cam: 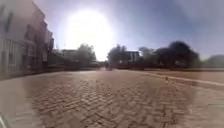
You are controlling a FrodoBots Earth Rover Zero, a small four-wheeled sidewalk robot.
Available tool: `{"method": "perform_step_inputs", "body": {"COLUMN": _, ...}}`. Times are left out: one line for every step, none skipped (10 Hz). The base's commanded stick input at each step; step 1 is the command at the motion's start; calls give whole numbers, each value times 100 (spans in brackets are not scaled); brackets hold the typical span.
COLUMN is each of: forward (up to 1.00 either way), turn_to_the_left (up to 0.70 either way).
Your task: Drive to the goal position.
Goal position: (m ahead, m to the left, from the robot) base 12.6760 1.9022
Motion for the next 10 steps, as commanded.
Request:
{"method": "perform_step_inputs", "body": {"forward": 100, "turn_to_the_left": 19}}
{"method": "perform_step_inputs", "body": {"forward": 100, "turn_to_the_left": 13}}
{"method": "perform_step_inputs", "body": {"forward": 100, "turn_to_the_left": 7}}
{"method": "perform_step_inputs", "body": {"forward": 100, "turn_to_the_left": 0}}
{"method": "perform_step_inputs", "body": {"forward": 100, "turn_to_the_left": 0}}
{"method": "perform_step_inputs", "body": {"forward": 100, "turn_to_the_left": 0}}
{"method": "perform_step_inputs", "body": {"forward": 100, "turn_to_the_left": 0}}
{"method": "perform_step_inputs", "body": {"forward": 100, "turn_to_the_left": 0}}
{"method": "perform_step_inputs", "body": {"forward": 100, "turn_to_the_left": 0}}
{"method": "perform_step_inputs", "body": {"forward": 100, "turn_to_the_left": 0}}
